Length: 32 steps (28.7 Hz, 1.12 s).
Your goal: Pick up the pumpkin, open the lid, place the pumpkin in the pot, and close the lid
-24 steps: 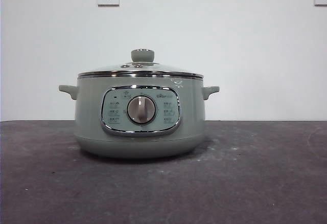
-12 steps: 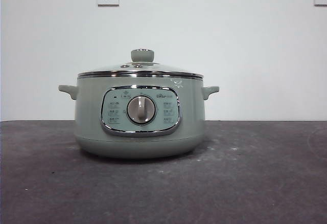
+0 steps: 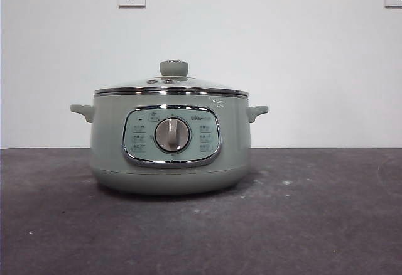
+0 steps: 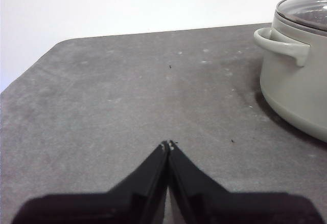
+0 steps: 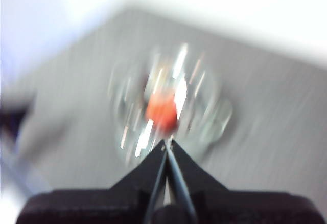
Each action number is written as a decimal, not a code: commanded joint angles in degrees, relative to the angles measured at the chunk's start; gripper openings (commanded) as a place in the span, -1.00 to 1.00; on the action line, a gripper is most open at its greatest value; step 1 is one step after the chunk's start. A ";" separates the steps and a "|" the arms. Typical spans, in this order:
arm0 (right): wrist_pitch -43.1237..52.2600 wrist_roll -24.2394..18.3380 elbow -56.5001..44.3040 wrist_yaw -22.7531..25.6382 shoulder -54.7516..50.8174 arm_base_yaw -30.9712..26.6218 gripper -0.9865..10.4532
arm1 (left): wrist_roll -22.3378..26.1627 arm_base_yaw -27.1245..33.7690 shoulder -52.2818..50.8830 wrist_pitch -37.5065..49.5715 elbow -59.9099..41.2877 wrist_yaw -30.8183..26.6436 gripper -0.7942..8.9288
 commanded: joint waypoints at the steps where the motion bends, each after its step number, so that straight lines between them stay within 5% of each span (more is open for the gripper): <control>1: 5.81 -0.85 -6.45 -7.19 -6.43 -8.15 -0.83 | -0.37 -0.20 -0.15 0.15 -0.90 -0.24 -0.84; 5: 22.86 -3.87 -25.86 -4.70 -19.19 -16.79 -0.83 | -0.37 -0.20 -0.15 0.15 -0.90 -0.24 -0.84; 13: 43.39 -2.95 -53.29 -4.59 -34.23 -18.01 -0.83 | -0.37 -0.20 -0.15 0.15 -0.90 -0.24 -0.84; 17: 51.60 -0.20 -65.90 0.11 -40.89 -17.94 -0.83 | -0.37 -0.20 -0.15 0.15 -0.90 -0.24 -0.84; 32: 59.34 6.49 -90.90 8.81 -52.13 -16.68 -0.83 | -0.37 -0.20 -0.15 0.15 -0.90 -0.24 -0.84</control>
